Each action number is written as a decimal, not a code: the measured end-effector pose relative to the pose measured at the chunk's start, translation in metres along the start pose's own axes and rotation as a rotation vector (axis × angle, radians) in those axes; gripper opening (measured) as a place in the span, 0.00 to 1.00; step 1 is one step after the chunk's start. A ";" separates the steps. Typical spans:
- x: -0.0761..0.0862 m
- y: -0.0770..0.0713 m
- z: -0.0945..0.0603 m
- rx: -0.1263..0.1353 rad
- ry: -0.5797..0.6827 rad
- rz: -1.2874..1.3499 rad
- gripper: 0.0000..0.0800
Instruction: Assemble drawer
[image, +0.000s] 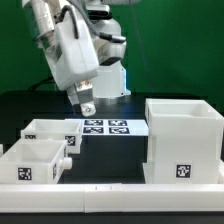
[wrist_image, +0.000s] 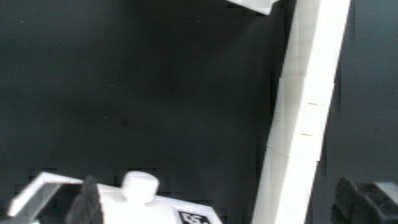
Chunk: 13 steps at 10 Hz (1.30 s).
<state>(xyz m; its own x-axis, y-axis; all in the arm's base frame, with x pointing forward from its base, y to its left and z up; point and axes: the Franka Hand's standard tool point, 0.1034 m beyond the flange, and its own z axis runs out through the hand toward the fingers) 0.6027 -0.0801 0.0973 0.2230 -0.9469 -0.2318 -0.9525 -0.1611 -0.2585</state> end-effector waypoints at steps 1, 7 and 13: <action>0.015 -0.016 0.008 0.003 -0.006 0.012 0.81; 0.042 -0.020 0.024 -0.001 -0.003 -0.002 0.81; 0.076 0.015 0.054 -0.042 0.017 0.068 0.81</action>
Offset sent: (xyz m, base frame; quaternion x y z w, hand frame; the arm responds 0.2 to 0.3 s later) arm 0.0000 0.0000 0.0000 0.0000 0.0000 0.0000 1.0000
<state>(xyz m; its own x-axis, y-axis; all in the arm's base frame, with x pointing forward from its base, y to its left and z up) 0.6169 -0.1392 0.0249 0.1540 -0.9606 -0.2315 -0.9734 -0.1072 -0.2027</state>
